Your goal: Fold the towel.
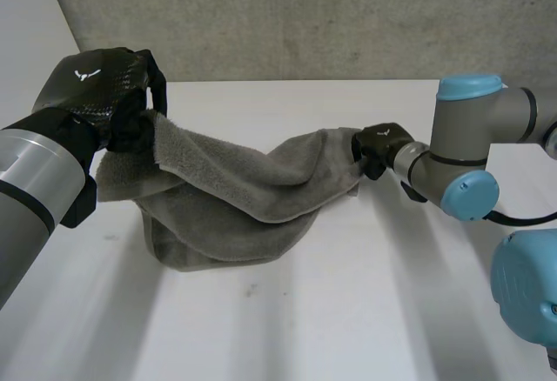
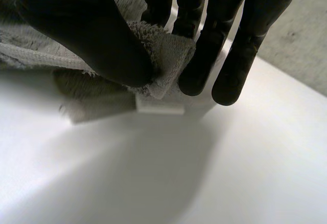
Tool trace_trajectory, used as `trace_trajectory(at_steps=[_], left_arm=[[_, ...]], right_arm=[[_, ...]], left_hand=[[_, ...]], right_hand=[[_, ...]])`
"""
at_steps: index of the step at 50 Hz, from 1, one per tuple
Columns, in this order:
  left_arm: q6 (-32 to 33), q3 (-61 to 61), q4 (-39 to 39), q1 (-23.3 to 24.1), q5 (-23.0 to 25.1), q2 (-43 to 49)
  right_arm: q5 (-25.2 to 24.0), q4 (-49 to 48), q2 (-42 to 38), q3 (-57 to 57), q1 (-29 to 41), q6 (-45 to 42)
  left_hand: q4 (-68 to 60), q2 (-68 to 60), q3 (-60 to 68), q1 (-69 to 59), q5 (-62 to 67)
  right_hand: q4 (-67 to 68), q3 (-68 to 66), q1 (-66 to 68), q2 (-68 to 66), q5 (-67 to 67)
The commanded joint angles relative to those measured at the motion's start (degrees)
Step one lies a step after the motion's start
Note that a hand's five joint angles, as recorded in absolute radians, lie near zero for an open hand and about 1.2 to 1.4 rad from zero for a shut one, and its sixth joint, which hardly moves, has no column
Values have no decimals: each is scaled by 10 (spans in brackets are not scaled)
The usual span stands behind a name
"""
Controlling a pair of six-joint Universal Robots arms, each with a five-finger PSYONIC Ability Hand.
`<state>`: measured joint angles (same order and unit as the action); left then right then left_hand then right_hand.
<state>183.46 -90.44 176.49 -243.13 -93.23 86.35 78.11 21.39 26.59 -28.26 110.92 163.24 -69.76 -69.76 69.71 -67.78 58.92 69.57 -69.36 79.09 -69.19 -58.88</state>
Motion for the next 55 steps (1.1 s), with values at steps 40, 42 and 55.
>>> trace_trajectory(at_steps=[40,42,55], left_arm=[[7,80,-49,-103,95,218],[8,113,-48,-104,95,248],[-30,523,82,-105,96,370]], right_arm=[[44,224,321,-178,-40,-233],[57,212,291,-139,-39,-229],[80,-83,134,351,-33,-76]], left_hand=[[-102,-102,103,-122,111],[-102,-102,103,-122,111],[-102,-102,103,-122,111]], right_hand=[[104,-106,9,-108,-111],[104,-106,9,-108,-111],[104,-106,9,-108,-111]])
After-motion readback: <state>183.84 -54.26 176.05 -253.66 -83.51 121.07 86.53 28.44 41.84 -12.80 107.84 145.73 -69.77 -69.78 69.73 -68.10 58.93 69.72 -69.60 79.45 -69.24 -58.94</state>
